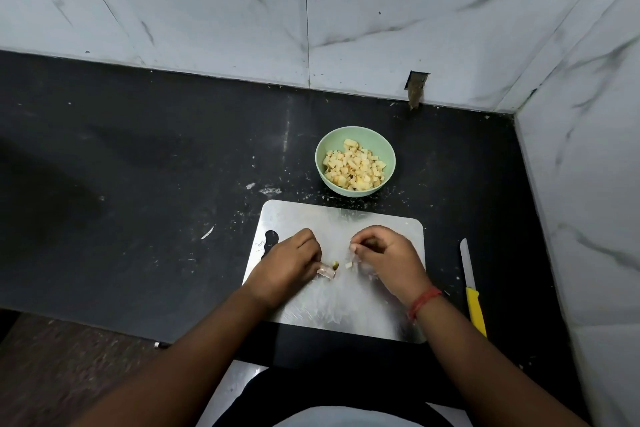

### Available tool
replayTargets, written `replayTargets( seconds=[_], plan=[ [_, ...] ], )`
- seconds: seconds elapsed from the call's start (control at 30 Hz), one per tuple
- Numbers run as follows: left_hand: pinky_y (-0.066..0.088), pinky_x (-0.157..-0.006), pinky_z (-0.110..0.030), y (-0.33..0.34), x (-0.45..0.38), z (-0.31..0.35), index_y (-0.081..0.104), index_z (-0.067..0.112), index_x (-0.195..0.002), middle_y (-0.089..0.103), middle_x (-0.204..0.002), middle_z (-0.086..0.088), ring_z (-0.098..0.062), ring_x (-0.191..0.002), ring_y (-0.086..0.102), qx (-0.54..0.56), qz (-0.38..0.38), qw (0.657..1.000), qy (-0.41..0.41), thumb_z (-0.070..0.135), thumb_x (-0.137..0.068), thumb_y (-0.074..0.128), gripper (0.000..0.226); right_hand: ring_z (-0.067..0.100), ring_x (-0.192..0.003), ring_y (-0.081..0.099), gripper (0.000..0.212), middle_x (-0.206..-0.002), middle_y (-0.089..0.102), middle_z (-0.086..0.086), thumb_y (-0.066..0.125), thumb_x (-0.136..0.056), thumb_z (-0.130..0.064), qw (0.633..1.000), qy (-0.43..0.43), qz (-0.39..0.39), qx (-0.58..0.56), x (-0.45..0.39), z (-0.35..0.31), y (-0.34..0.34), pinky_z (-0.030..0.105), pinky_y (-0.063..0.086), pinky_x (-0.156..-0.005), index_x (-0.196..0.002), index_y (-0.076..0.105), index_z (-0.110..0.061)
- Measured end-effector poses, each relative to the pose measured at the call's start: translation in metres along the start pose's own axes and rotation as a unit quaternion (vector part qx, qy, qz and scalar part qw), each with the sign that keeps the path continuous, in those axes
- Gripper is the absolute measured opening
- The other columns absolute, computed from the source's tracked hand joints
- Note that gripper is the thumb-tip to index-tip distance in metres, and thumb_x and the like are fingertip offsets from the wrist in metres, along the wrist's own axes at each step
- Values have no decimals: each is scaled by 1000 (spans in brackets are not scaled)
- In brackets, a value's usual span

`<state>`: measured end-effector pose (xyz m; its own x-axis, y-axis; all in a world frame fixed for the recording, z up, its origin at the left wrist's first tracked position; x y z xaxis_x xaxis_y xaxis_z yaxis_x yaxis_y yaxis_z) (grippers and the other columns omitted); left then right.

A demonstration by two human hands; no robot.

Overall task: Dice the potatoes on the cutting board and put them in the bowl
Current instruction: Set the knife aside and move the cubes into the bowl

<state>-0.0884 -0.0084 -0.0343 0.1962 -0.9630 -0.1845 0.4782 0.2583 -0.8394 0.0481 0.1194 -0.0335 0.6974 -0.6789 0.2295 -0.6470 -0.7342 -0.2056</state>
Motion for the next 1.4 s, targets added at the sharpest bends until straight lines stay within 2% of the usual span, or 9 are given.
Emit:
replayTargets(
  seconds=[0.23, 0.37, 0.47, 0.53, 0.63, 0.8, 0.97, 1.17, 1.4],
  plan=[
    [37, -61, -24, -37, -46, 13, 56, 19, -76, 52, -80, 10, -6, -71, 50, 205, 149, 960, -121, 17, -86, 81, 27, 19, -79, 65, 13, -85, 67, 12, 68, -77, -1, 925, 64, 21, -374, -9, -25, -2, 24, 56, -75, -90, 65, 0],
    [39, -66, -18, -70, -98, 22, 58, 16, -76, 53, -78, 10, -3, -72, 50, 270, 225, 926, -137, 33, -88, 78, 29, 16, -79, 64, 7, -86, 65, 10, 62, -85, 4, 909, 10, 23, -417, -34, -68, -13, 22, 56, -76, -90, 62, -2],
    [39, -66, -23, -82, -140, 17, 60, 18, -78, 55, -77, 9, -2, -73, 53, 209, 193, 948, -142, 37, -96, 66, 27, 19, -76, 65, 9, -82, 67, 7, 65, -88, 4, 959, -55, 77, -267, -67, -95, -33, 29, 57, -77, -88, 65, -6],
    [43, -68, -34, -78, -162, 10, 65, 12, -83, 61, -81, 1, -14, -78, 60, 118, 99, 977, -149, 45, -101, 57, 39, 20, -82, 68, 8, -86, 70, 4, 68, -85, -5, 988, -104, 92, 64, -93, -107, -43, 35, 57, -79, -89, 69, -12],
    [44, -69, -37, -83, -163, 6, 69, 8, -92, 64, -85, -1, -22, -81, 60, 33, 64, 989, -128, 51, -103, 47, 49, 24, -100, 62, 13, -100, 67, 2, 64, -86, -14, 880, -158, 16, 448, -109, -105, -31, 36, 50, -87, -95, 71, -19],
    [36, -65, -32, -77, -100, 10, 65, 15, -92, 52, -83, 8, -11, -75, 50, 54, 147, 985, -78, 58, -103, 36, 54, 18, -94, 54, 11, -98, 64, -1, 61, -91, -12, 872, -278, 98, 391, -53, -108, -27, 29, 44, -84, -97, 70, -14],
    [42, -76, -37, -18, -31, -3, 66, 19, -90, 52, -88, 8, -16, -83, 52, 10, 68, 991, -111, 67, -100, 34, 59, 16, -97, 50, 13, -102, 59, -5, 59, -93, -18, 875, -223, 15, 429, -13, -46, 3, 32, 48, -82, -102, 68, -19],
    [42, -66, -36, 11, -2, 4, 63, 15, -94, 52, -90, -1, -25, -75, 56, -121, 3, 992, -23, 56, -84, 69, 42, 19, -109, 46, 31, -113, 57, -6, 60, -92, -35, 865, -169, -61, 468, 5, -18, 20, 29, 44, -92, -121, 64, -23],
    [46, -62, -36, 13, 10, 4, 64, 15, -97, 55, -90, -3, -26, -71, 57, -125, -16, 992, 9, 35, -81, 77, 29, 17, -96, 52, 25, -101, 61, -6, 66, -82, -9, 833, -233, -94, 493, 17, -15, 35, 26, 50, -73, -104, 71, -22]
  ],
)
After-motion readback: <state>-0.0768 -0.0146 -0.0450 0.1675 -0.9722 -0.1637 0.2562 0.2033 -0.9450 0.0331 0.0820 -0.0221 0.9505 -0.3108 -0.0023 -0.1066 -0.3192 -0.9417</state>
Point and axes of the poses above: each hand's wrist, its own x-axis away from the middle knuckle, its own y-axis out of the palm, z = x × y, the point moved 7 cm from there along -x, towards the middle knuckle
